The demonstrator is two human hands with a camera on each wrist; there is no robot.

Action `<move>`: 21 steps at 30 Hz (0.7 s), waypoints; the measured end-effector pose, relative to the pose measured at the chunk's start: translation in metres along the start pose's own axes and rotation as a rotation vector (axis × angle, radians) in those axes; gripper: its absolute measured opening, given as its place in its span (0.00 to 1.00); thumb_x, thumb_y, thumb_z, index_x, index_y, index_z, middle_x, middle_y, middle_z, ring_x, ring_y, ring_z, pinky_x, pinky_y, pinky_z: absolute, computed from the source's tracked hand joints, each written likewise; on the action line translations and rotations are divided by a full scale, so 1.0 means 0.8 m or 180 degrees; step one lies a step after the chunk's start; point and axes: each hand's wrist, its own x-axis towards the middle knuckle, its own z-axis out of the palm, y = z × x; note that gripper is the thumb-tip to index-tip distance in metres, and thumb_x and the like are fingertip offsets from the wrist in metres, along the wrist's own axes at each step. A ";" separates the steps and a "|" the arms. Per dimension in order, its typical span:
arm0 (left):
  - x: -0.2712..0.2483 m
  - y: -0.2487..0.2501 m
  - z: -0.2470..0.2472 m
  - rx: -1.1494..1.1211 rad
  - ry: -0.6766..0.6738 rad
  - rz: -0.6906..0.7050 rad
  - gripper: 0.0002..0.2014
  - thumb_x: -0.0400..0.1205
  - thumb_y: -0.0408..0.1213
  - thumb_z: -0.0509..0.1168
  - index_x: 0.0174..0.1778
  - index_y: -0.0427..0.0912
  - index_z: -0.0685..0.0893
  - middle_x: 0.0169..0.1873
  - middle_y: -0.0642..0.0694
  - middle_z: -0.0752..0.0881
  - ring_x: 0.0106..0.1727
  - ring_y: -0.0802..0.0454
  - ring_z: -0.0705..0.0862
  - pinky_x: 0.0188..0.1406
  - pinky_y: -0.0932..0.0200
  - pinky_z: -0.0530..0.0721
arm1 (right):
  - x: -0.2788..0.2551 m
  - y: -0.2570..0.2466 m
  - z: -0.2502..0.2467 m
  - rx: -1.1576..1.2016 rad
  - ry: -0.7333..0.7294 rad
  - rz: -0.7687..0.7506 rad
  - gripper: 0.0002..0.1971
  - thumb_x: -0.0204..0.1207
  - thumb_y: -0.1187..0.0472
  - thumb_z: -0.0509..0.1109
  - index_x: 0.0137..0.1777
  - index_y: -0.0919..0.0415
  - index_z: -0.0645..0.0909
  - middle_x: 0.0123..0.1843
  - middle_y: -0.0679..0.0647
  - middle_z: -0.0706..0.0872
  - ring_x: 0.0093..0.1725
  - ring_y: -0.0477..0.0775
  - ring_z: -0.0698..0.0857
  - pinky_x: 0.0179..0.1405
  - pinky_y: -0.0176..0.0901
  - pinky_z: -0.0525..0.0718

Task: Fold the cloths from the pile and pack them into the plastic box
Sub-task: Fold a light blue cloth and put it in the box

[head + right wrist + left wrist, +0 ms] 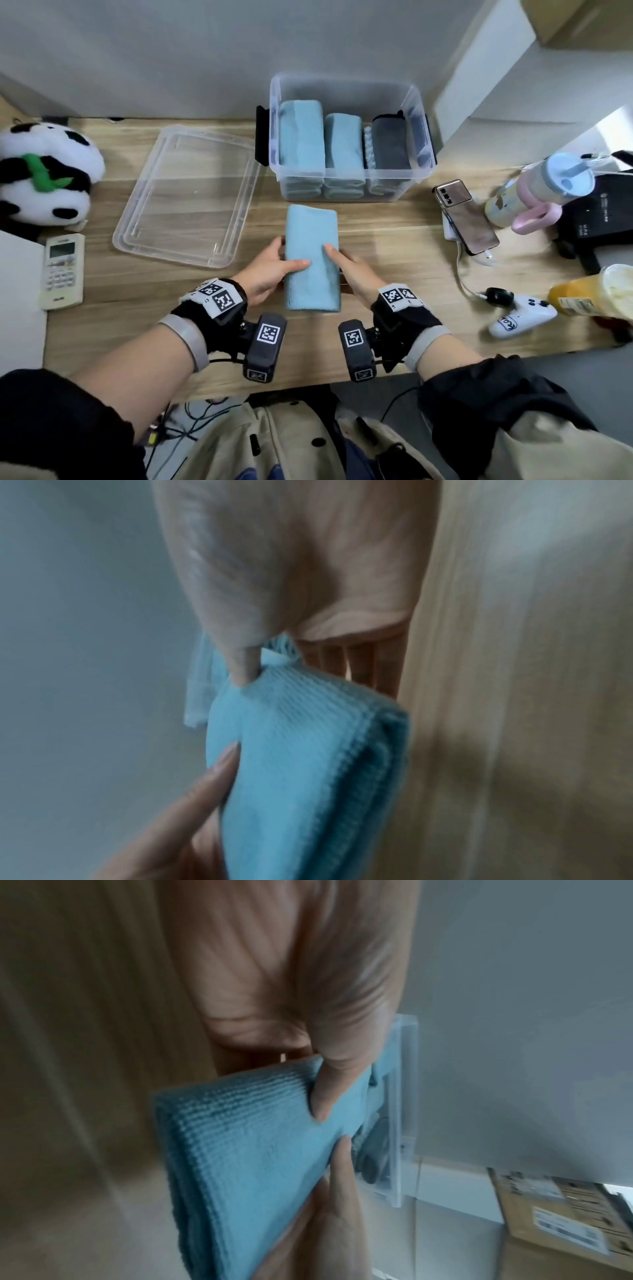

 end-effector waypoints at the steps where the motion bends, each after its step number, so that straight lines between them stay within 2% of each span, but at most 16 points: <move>1: -0.001 0.015 0.002 0.0001 -0.0064 0.0103 0.29 0.76 0.23 0.67 0.72 0.42 0.67 0.64 0.40 0.82 0.59 0.46 0.84 0.61 0.48 0.82 | -0.001 -0.013 -0.004 0.0175 -0.0043 -0.0094 0.10 0.81 0.51 0.63 0.56 0.53 0.79 0.54 0.50 0.87 0.52 0.50 0.86 0.61 0.48 0.82; 2: 0.000 0.029 0.004 -0.0003 -0.0116 0.0202 0.30 0.76 0.23 0.67 0.73 0.43 0.67 0.63 0.40 0.83 0.59 0.46 0.84 0.60 0.49 0.83 | -0.001 -0.027 -0.007 0.0302 -0.0079 -0.0206 0.07 0.81 0.54 0.64 0.56 0.52 0.79 0.53 0.49 0.87 0.51 0.50 0.85 0.61 0.49 0.81; 4: 0.000 0.059 0.009 -0.0021 -0.0176 0.0382 0.31 0.77 0.23 0.67 0.74 0.45 0.66 0.61 0.43 0.83 0.56 0.49 0.85 0.56 0.50 0.86 | -0.001 -0.054 -0.014 0.0422 -0.0110 -0.0431 0.09 0.81 0.59 0.64 0.59 0.55 0.77 0.55 0.52 0.86 0.50 0.51 0.86 0.59 0.52 0.82; 7: 0.005 0.105 0.017 -0.0045 -0.0185 0.0593 0.33 0.78 0.23 0.65 0.76 0.47 0.64 0.65 0.42 0.81 0.62 0.45 0.83 0.58 0.48 0.84 | 0.001 -0.095 -0.026 0.0507 -0.0085 -0.0786 0.14 0.82 0.65 0.62 0.66 0.60 0.75 0.61 0.56 0.84 0.57 0.55 0.84 0.64 0.55 0.81; 9: 0.012 0.134 0.022 -0.0023 -0.0124 0.0677 0.32 0.79 0.24 0.65 0.77 0.46 0.63 0.64 0.40 0.81 0.63 0.45 0.82 0.61 0.46 0.81 | 0.005 -0.121 -0.034 0.0549 -0.0068 -0.0914 0.16 0.82 0.66 0.61 0.69 0.63 0.73 0.64 0.57 0.83 0.59 0.53 0.83 0.66 0.53 0.80; 11: 0.021 0.160 0.024 0.0113 0.0090 0.0738 0.28 0.80 0.29 0.65 0.76 0.47 0.66 0.59 0.41 0.83 0.59 0.46 0.83 0.62 0.47 0.82 | 0.012 -0.146 -0.043 0.0551 -0.0007 -0.0933 0.16 0.83 0.66 0.60 0.70 0.63 0.72 0.61 0.54 0.83 0.55 0.49 0.84 0.62 0.48 0.81; 13: 0.035 0.180 0.022 0.0242 0.0459 0.0896 0.22 0.82 0.31 0.63 0.72 0.44 0.70 0.53 0.43 0.83 0.49 0.52 0.83 0.47 0.58 0.86 | 0.022 -0.168 -0.055 0.0516 0.0145 -0.0942 0.16 0.84 0.66 0.58 0.70 0.63 0.72 0.57 0.52 0.84 0.52 0.46 0.83 0.58 0.44 0.80; 14: 0.045 0.189 0.019 0.0304 0.0712 0.1038 0.20 0.82 0.30 0.62 0.70 0.41 0.71 0.50 0.44 0.81 0.44 0.55 0.81 0.39 0.63 0.84 | 0.027 -0.178 -0.061 0.0512 0.0214 -0.0942 0.15 0.84 0.66 0.58 0.70 0.63 0.72 0.56 0.51 0.84 0.51 0.46 0.83 0.56 0.44 0.81; 15: 0.055 0.195 0.015 0.0440 0.1000 0.1196 0.18 0.81 0.28 0.61 0.68 0.38 0.73 0.47 0.44 0.80 0.41 0.57 0.79 0.36 0.66 0.80 | 0.031 -0.187 -0.067 0.0523 0.0274 -0.0925 0.16 0.84 0.66 0.58 0.70 0.64 0.71 0.55 0.51 0.84 0.51 0.47 0.83 0.53 0.44 0.82; 17: 0.077 0.203 0.004 0.0828 0.1498 0.1425 0.17 0.79 0.26 0.61 0.65 0.36 0.76 0.51 0.42 0.80 0.43 0.57 0.78 0.42 0.66 0.77 | 0.040 -0.204 -0.079 0.0564 0.0360 -0.0847 0.17 0.84 0.66 0.57 0.72 0.65 0.70 0.61 0.54 0.83 0.55 0.51 0.83 0.55 0.48 0.83; 19: 0.098 0.204 -0.009 0.1449 0.1817 0.1343 0.21 0.77 0.29 0.63 0.67 0.41 0.75 0.64 0.40 0.77 0.56 0.51 0.78 0.57 0.61 0.75 | 0.050 -0.218 -0.091 0.0627 0.0421 -0.0738 0.17 0.85 0.66 0.56 0.73 0.65 0.69 0.68 0.59 0.80 0.64 0.58 0.81 0.63 0.55 0.80; 21: 0.119 0.198 -0.022 0.1989 0.1830 0.1042 0.28 0.76 0.35 0.65 0.73 0.47 0.68 0.71 0.40 0.72 0.68 0.43 0.74 0.68 0.51 0.73 | 0.060 -0.231 -0.099 0.0642 0.0453 -0.0620 0.18 0.85 0.66 0.56 0.73 0.65 0.69 0.72 0.60 0.78 0.70 0.61 0.77 0.67 0.61 0.76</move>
